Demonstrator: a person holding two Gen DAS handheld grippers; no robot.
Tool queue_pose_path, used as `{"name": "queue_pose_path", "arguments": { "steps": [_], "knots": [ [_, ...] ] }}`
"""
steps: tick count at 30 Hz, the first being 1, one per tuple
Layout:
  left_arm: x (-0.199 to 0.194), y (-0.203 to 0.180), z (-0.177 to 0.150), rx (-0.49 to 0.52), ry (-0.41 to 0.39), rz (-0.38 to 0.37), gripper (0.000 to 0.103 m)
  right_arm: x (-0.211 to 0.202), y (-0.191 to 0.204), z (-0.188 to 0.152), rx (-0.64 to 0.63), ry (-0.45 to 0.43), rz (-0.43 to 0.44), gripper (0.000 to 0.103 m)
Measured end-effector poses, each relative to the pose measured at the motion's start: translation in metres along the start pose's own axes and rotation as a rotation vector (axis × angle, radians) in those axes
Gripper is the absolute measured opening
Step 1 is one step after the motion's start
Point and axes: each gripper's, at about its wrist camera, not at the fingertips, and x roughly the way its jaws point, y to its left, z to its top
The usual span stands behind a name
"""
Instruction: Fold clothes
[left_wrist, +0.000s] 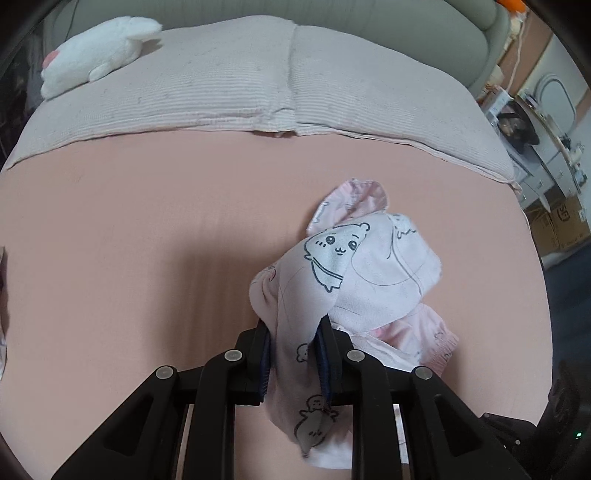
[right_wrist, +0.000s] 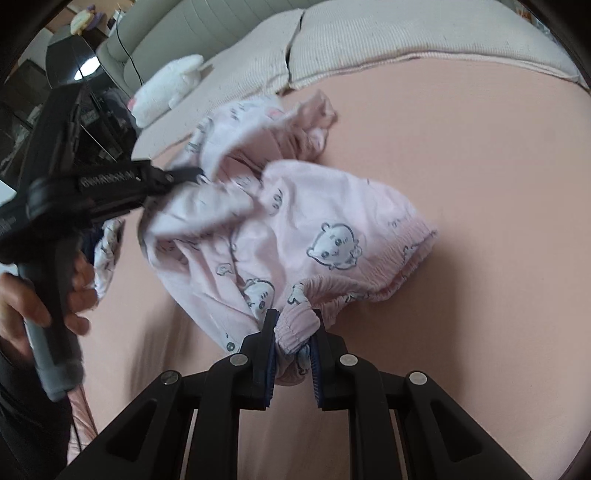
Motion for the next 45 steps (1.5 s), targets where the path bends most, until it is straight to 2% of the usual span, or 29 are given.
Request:
{"name": "queue_pose_path", "arguments": {
  "steps": [6, 8, 10, 13, 15, 17, 18, 19, 21, 23, 24, 25, 28, 29, 32, 37, 42, 45],
  "knots": [
    [-0.004, 0.035, -0.01, -0.064, 0.011, 0.016, 0.02, 0.015, -0.019, -0.007, 0.047, 0.071, -0.017, 0.014],
    [-0.014, 0.049, -0.014, -0.094, -0.039, 0.079, 0.02, 0.017, -0.017, -0.009, 0.025, 0.079, -0.044, 0.014],
    [-0.029, 0.065, -0.014, -0.144, -0.097, 0.099, 0.02, 0.017, -0.015, -0.011, -0.001, 0.086, -0.072, 0.014],
    [-0.05, 0.082, -0.011, -0.174, -0.148, 0.167, 0.02, 0.015, -0.014, -0.012, -0.019, 0.096, -0.069, 0.015],
    [-0.061, 0.08, -0.01, -0.116, -0.167, 0.216, 0.02, 0.013, -0.015, -0.013, -0.02, 0.113, -0.05, 0.021],
    [-0.071, 0.071, -0.013, -0.065, -0.206, 0.23, 0.02, 0.005, -0.022, -0.011, 0.015, 0.126, -0.015, 0.041],
    [-0.076, 0.066, -0.015, -0.044, -0.228, 0.229, 0.02, 0.0, -0.024, -0.01, 0.018, 0.119, -0.016, 0.045],
    [-0.082, 0.061, -0.019, -0.036, -0.252, 0.213, 0.02, -0.005, -0.027, -0.008, 0.02, 0.113, -0.018, 0.053],
    [-0.09, 0.054, -0.026, -0.039, -0.291, 0.15, 0.022, -0.016, -0.032, -0.004, 0.016, 0.095, -0.044, 0.056],
    [-0.092, 0.049, -0.029, -0.056, -0.28, 0.092, 0.04, -0.027, -0.041, -0.002, 0.04, 0.079, -0.035, 0.063],
    [-0.088, 0.047, -0.028, -0.059, -0.267, 0.065, 0.061, -0.032, -0.045, 0.0, 0.052, 0.072, -0.03, 0.065],
    [-0.086, 0.044, -0.029, -0.056, -0.25, 0.032, 0.074, -0.037, -0.051, 0.002, 0.069, 0.064, -0.023, 0.067],
    [-0.082, 0.033, -0.036, -0.043, -0.196, -0.045, 0.077, -0.043, -0.067, 0.008, 0.097, 0.05, -0.042, 0.068],
    [-0.079, 0.028, -0.039, -0.032, -0.175, -0.05, 0.079, -0.045, -0.072, 0.008, 0.108, 0.045, -0.05, 0.068],
    [-0.078, 0.003, -0.059, 0.045, -0.168, 0.014, 0.08, -0.048, -0.086, 0.013, 0.161, 0.029, -0.033, 0.068],
    [-0.068, -0.032, -0.096, 0.174, -0.174, 0.033, 0.08, -0.047, -0.108, 0.034, 0.25, -0.019, 0.005, 0.068],
    [-0.056, -0.073, -0.125, 0.381, -0.176, 0.072, 0.08, -0.044, -0.109, 0.048, 0.227, -0.051, -0.021, 0.068],
    [-0.046, -0.097, -0.14, 0.504, -0.167, 0.067, 0.08, -0.032, -0.109, 0.054, 0.222, -0.045, -0.011, 0.068]
  ]
}}
